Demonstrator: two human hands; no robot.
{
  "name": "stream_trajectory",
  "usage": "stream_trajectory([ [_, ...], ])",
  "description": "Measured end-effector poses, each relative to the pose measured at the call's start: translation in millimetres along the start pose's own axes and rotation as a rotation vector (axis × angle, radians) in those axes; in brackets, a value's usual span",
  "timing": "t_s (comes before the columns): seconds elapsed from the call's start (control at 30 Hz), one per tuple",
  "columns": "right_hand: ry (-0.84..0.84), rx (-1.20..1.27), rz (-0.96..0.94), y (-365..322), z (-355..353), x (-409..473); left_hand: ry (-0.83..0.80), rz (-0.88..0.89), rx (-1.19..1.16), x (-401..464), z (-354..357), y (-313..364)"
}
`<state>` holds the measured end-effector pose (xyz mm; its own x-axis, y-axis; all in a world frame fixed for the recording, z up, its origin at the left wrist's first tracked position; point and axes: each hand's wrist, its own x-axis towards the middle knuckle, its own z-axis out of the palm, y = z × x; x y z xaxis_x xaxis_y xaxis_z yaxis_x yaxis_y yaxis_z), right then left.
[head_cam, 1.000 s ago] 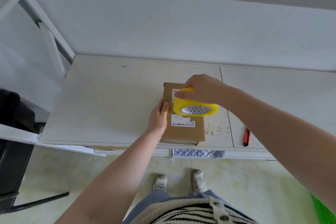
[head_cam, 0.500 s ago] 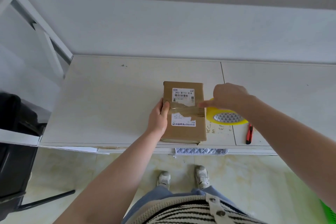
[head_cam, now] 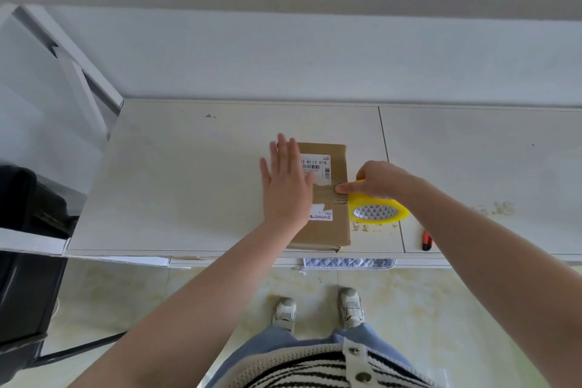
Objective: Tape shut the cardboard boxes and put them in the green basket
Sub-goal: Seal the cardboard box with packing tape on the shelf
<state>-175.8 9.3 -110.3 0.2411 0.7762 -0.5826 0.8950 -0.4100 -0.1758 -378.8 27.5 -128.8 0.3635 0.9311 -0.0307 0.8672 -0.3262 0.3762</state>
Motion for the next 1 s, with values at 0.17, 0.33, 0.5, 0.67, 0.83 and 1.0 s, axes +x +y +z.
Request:
stream_trajectory([
  [0.17,0.002,0.017,0.011,-2.5,0.7,-3.5,-0.065,0.090,0.250,-1.5,17.7,4.9],
  [0.33,0.026,0.041,0.011,-4.1,-0.9,-9.7,-0.074,0.097,0.238,0.6,17.8,4.2],
  [0.5,-0.047,0.127,-0.067,-1.4,-25.7,-26.5,-0.108,0.085,0.131,0.1,9.6,-1.6],
  [0.67,-0.034,0.183,-0.170,-13.7,-80.7,-47.0,-0.078,-0.021,-0.008,-10.1,0.0,6.4],
  [0.83,-0.013,0.044,-0.243,-45.3,-88.6,-58.1,-0.102,-0.080,-0.218,-17.2,-2.8,26.6],
  [1.0,0.003,0.050,-0.268,-50.1,-88.3,-62.3,-0.115,-0.111,-0.374,-21.6,-10.2,6.3],
])
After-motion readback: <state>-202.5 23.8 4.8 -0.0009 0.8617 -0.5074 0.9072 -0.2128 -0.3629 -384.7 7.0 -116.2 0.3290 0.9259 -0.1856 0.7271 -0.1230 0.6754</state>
